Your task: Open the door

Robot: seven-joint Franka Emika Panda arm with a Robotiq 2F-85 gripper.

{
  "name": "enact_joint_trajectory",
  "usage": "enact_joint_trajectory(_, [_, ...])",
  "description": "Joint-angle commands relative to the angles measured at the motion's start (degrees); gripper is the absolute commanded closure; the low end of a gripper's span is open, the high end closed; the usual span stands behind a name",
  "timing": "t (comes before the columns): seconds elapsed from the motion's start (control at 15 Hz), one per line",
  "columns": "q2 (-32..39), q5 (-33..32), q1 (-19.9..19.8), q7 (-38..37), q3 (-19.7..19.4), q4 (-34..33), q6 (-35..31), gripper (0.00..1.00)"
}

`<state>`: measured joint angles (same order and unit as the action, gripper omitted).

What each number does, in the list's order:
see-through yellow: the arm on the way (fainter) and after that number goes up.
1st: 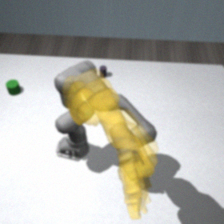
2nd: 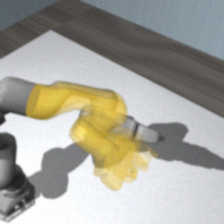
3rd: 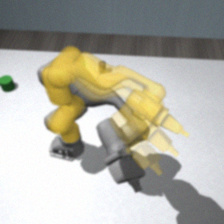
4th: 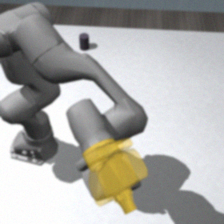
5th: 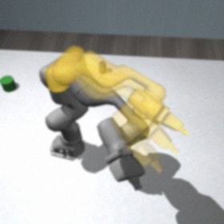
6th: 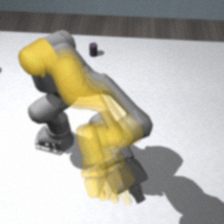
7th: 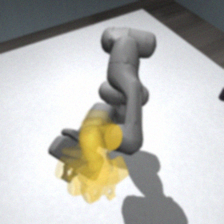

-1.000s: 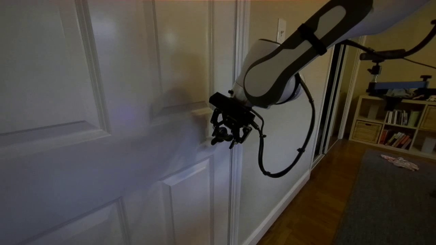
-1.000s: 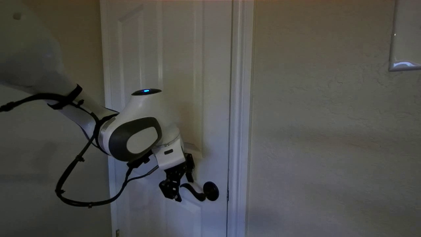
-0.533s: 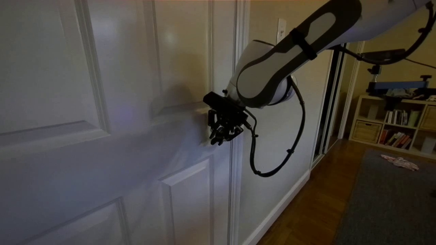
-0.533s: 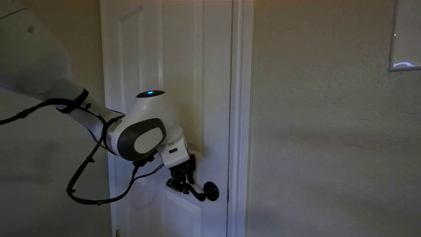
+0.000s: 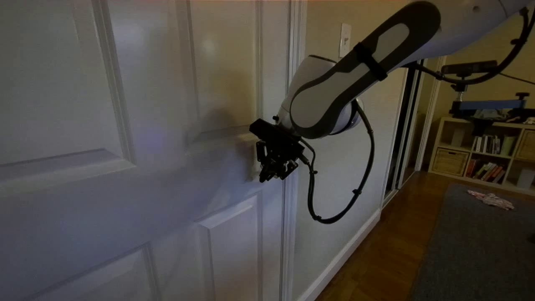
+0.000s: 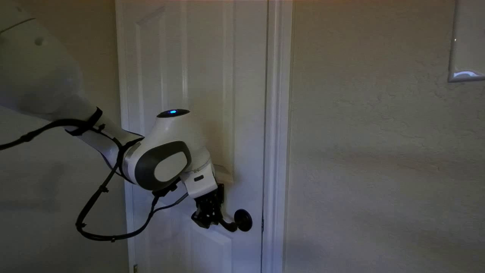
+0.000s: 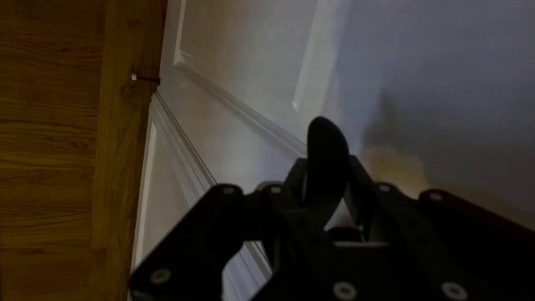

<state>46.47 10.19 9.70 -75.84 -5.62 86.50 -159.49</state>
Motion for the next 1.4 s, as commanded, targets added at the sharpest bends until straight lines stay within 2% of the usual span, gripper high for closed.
enact_joint_trajectory(0.0, [4.1,0.0,-0.2,-0.3,-1.0,-2.3,1.4,0.90])
enact_joint_trajectory(0.27, [8.1,-0.1,-0.4,-0.4,-2.1,-4.3,2.2,0.89])
enact_joint_trajectory(0.6, [6.5,0.2,0.0,-0.9,-3.3,-0.1,1.9,0.89])
enact_joint_trajectory(0.73, [3.3,0.7,-0.6,1.2,-1.2,3.2,1.7,0.90])
enact_joint_trajectory(0.8, [1.6,1.3,-1.4,2.9,0.8,5.1,1.4,0.95])
enact_joint_trajectory(0.93, [-1.8,2.9,-2.7,5.9,4.5,9.5,0.9,0.93])
enact_joint_trajectory(1.0, [-3.0,4.0,-3.7,7.1,6.3,11.1,0.9,0.95])
enact_joint_trajectory(1.13, [-5.8,7.4,-6.3,10.4,10.3,14.8,1.4,0.92])
enact_joint_trajectory(1.33, [-10.7,12.8,-11.0,17.8,15.6,21.4,1.6,0.92])
